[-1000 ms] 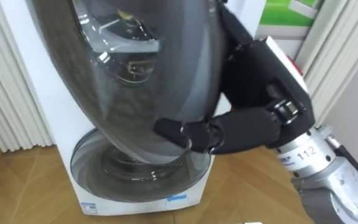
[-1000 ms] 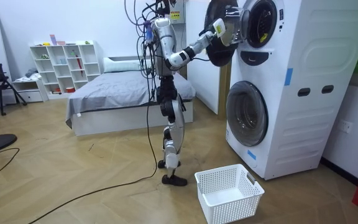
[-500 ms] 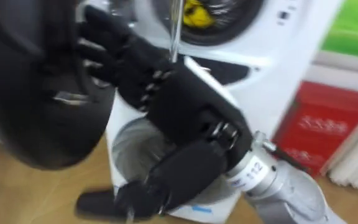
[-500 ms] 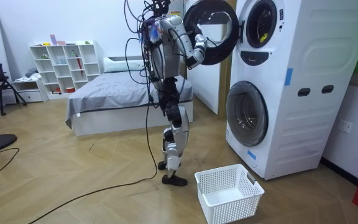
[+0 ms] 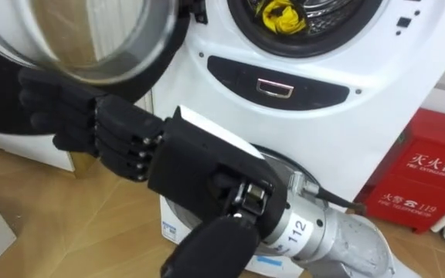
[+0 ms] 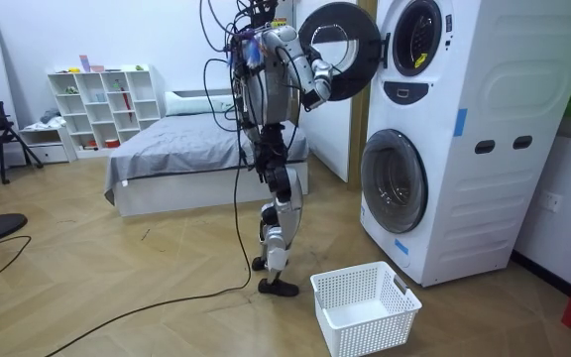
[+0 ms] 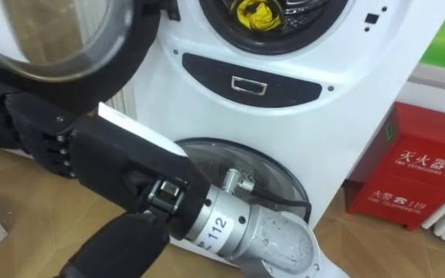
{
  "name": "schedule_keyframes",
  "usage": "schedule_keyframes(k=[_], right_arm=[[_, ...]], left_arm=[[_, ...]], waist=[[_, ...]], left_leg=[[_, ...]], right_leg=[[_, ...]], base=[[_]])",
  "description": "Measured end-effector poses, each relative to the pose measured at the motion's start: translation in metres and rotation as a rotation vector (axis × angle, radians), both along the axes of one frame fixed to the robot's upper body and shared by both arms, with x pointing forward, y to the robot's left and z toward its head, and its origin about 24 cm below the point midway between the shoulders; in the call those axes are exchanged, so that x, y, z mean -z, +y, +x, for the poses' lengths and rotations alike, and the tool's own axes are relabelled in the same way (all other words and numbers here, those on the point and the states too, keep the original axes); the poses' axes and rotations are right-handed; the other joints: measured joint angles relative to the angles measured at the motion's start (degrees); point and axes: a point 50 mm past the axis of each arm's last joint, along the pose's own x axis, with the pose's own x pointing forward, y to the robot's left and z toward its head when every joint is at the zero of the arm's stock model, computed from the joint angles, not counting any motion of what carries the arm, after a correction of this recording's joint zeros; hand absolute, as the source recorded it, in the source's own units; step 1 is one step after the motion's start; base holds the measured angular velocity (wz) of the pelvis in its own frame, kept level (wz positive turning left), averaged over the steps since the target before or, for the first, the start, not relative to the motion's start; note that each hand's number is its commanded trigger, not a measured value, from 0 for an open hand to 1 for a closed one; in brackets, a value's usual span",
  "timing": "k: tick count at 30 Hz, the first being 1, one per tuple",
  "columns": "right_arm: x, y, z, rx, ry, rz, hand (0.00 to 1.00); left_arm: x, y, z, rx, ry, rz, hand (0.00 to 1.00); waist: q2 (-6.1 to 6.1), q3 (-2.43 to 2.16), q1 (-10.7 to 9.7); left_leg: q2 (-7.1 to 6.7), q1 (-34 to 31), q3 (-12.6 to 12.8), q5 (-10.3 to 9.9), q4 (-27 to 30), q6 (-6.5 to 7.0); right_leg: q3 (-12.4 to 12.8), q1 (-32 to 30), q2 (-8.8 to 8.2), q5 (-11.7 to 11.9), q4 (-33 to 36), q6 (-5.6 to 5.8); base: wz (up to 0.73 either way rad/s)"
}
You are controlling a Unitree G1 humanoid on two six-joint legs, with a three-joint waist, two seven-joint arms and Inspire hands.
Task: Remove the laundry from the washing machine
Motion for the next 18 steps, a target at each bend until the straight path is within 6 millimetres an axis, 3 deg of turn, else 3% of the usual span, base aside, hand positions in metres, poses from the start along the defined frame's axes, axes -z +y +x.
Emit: schedule_keyframes(k=[8,11,15,18], right_arm=[[0.001,-0.002,0.000,0.003,0.000,-0.008,0.00],[0.003,-0.006,0.002,0.019,-0.005,-0.038,0.00],[0.014,-0.020,0.011,0.145,-0.037,-0.140,0.00],[0.025,-0.037,0.018,0.301,-0.008,-0.186,0.00]], left_arm=[[0.000,0.000,0.000,-0.015,-0.005,-0.005,0.00],[0.000,0.001,0.000,-0.027,-0.009,-0.005,0.00],[0.000,0.001,-0.002,-0.052,-0.010,-0.008,0.00],[0.002,-0.003,-0.008,-0.082,0.002,-0.019,0.00]], waist=[[0.43,0.26,-1.46],[0.47,0.26,-1.64],[0.79,0.17,-2.44],[1.64,0.37,-4.07]], left_leg=[[-0.03,0.04,0.11,-0.01,-0.12,0.01],[-0.03,0.25,1.24,-0.02,-0.14,0.02],[0.02,1.05,1.79,-0.29,-0.14,0.23],[0.07,1.85,1.99,-0.84,-0.12,0.44]], right_leg=[[0.18,0.07,-0.05,0.00,-0.03,0.02],[0.77,0.06,-0.05,-0.02,-0.02,0.06],[1.17,0.49,-0.07,-0.07,0.00,0.19],[1.31,1.12,-0.05,0.01,0.06,0.40]], base=[[-0.01],[-0.10],[-0.05],[-0.04]])
